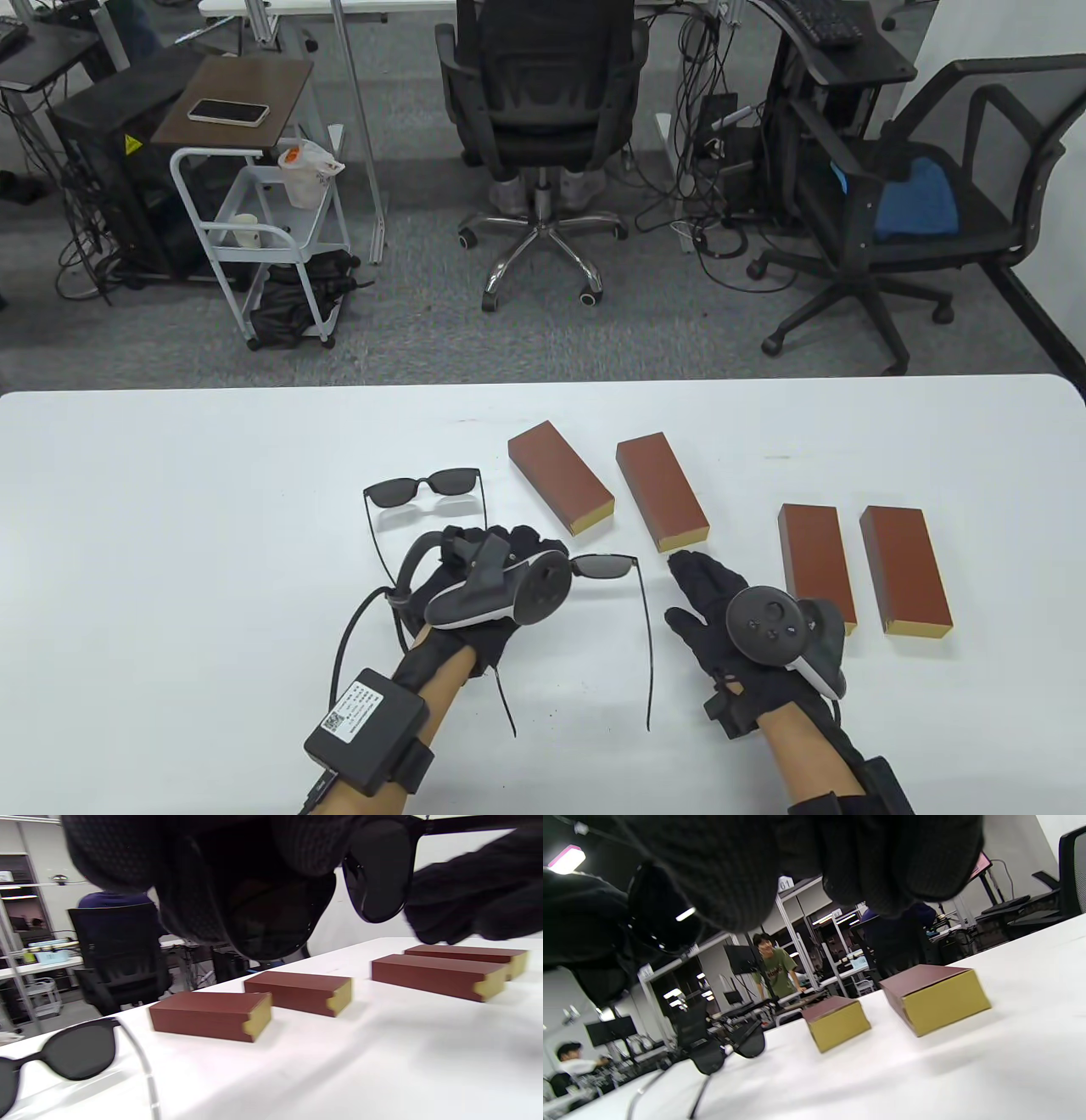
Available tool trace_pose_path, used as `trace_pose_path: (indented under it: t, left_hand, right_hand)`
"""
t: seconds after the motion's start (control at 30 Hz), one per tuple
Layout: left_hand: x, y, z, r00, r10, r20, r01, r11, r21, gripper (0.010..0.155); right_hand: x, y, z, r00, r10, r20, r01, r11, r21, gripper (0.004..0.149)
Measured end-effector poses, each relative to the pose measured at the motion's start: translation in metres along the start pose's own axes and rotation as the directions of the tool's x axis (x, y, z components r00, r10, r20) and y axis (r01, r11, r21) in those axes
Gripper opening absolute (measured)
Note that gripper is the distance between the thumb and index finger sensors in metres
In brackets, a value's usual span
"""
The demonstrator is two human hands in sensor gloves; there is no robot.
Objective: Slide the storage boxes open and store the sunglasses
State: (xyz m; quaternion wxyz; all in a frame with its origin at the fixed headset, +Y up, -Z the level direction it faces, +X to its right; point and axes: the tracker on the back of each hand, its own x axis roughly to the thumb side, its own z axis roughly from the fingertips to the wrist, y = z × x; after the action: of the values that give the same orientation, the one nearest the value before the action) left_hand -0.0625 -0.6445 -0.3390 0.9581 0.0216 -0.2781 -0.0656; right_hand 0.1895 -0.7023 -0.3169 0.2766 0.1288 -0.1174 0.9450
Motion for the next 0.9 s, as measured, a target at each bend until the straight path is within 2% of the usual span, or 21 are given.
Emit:
trace_pose_path:
  t: [0.17, 0.3, 0.5, 0.67, 0.77, 0.83, 0.9]
  left_hand:
    - [0.022, 0.004, -0.002, 0.998, 0.023, 0.063, -0.023, 1.0, -0.004, 0.044]
    - [0.031, 0.006, -0.001, 0.996, 0.021, 0.088, -0.02, 1.0, -0.011, 0.045]
    - [0.033, 0.007, 0.0, 0.996, 0.045, 0.072, -0.044, 0.999, -0.021, 0.045]
    - [0.025, 0.008, -0.001, 0.984, 0.179, 0.005, -0.179, 0.983, -0.03, 0.045]
    - [0.015, 0.007, 0.0, 0.942, 0.331, -0.057, -0.332, 0.943, -0.013, 0.046]
    - [0.006, 0.005, 0.001, 0.886, 0.456, -0.084, -0.457, 0.889, 0.005, 0.047]
    - [-0.003, -0.001, 0.004, 0.776, 0.624, -0.093, -0.623, 0.781, 0.038, 0.048]
  right_hand:
    - [-0.004, -0.004, 0.0, 0.984, -0.178, 0.02, 0.178, 0.984, -0.007, 0.065]
    - [-0.004, -0.007, 0.0, 0.958, -0.284, 0.036, 0.285, 0.958, -0.036, 0.059]
    - [-0.002, -0.007, 0.0, 0.946, -0.323, 0.043, 0.325, 0.944, -0.051, 0.045]
    - [-0.001, -0.008, -0.001, 0.938, -0.346, 0.019, 0.346, 0.934, -0.092, 0.043]
    - [-0.002, -0.009, -0.001, 0.943, -0.332, -0.001, 0.329, 0.936, -0.123, 0.043]
    - [-0.004, -0.011, 0.0, 0.944, -0.331, -0.015, 0.325, 0.935, -0.142, 0.043]
    - [-0.005, -0.013, 0.0, 0.945, -0.324, -0.03, 0.315, 0.934, -0.167, 0.044]
